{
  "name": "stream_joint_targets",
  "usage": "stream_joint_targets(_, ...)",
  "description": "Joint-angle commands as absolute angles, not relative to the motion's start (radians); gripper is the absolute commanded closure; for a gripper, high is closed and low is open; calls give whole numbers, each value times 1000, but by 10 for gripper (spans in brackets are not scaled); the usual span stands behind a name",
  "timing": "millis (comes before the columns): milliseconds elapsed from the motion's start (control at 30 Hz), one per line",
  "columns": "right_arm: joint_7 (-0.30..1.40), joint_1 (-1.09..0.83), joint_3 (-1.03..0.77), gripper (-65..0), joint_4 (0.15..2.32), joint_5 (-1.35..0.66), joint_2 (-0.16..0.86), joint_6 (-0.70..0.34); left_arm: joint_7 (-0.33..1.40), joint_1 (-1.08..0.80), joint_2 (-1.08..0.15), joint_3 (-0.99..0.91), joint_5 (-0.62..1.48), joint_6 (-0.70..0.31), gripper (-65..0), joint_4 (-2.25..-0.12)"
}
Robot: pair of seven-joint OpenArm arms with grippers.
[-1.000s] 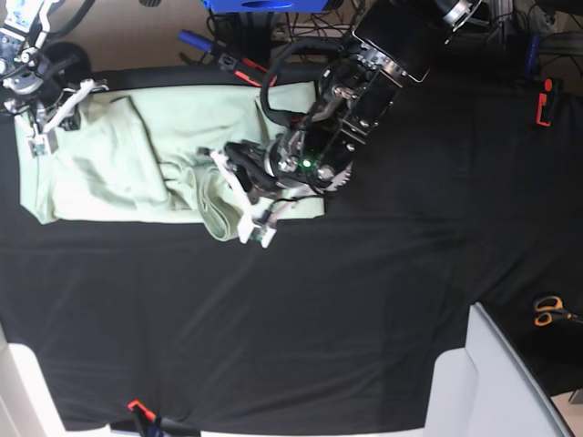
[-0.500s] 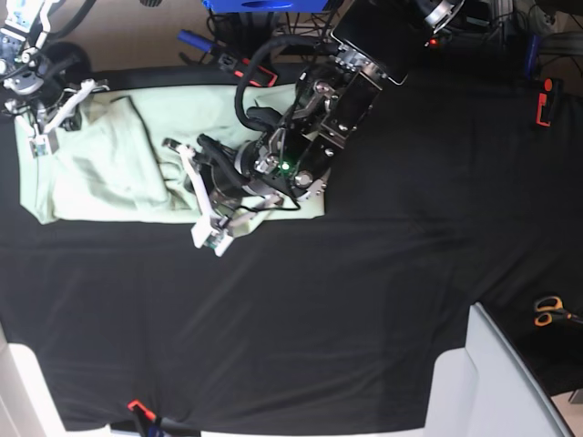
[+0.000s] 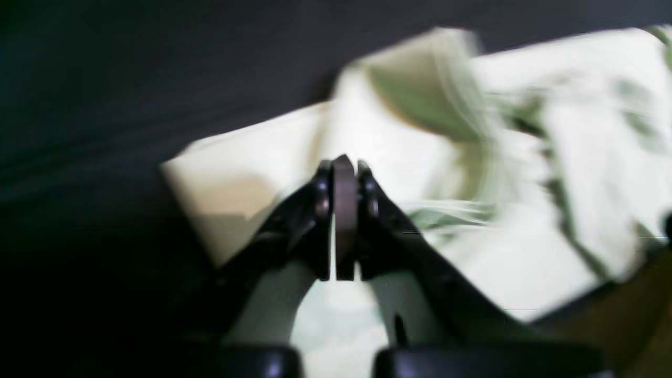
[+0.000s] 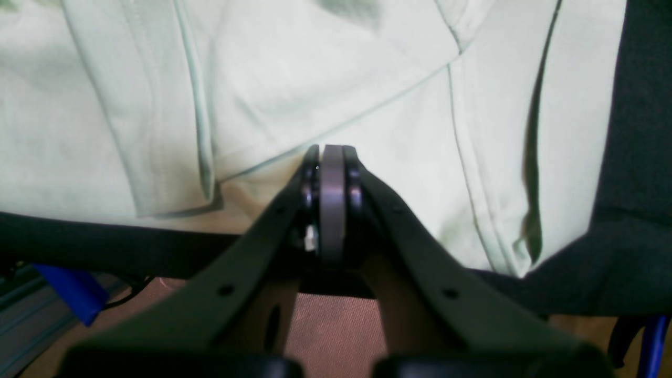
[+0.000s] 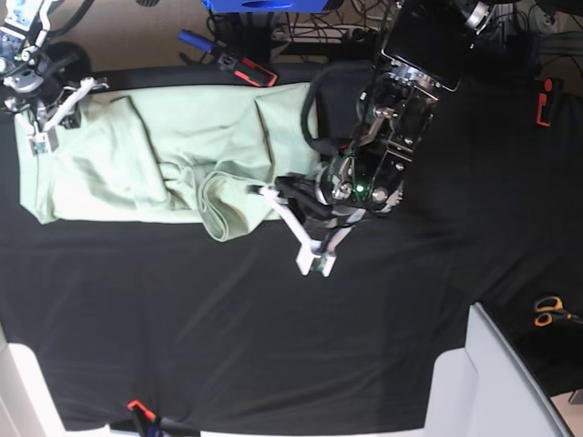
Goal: Fold the T-shirt properly
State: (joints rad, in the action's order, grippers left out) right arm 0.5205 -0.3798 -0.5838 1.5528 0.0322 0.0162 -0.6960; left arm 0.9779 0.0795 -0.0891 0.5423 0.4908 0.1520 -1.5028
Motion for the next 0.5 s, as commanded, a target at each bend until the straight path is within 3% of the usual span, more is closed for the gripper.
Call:
stream_joint_targets(0,501,-380,-587,-3,1566,22,27,-698,972,93,-77,545,506,143,0,-1511)
stream_joint_targets(167,501,-380,-587,-3,1566,22,27,-698,972,93,-73,544,521,74,0,-1475)
stream_joint_targets(467,501,-380,-587,-3,1566,22,27,-698,966,93,-77,544,599,73,0,-1428)
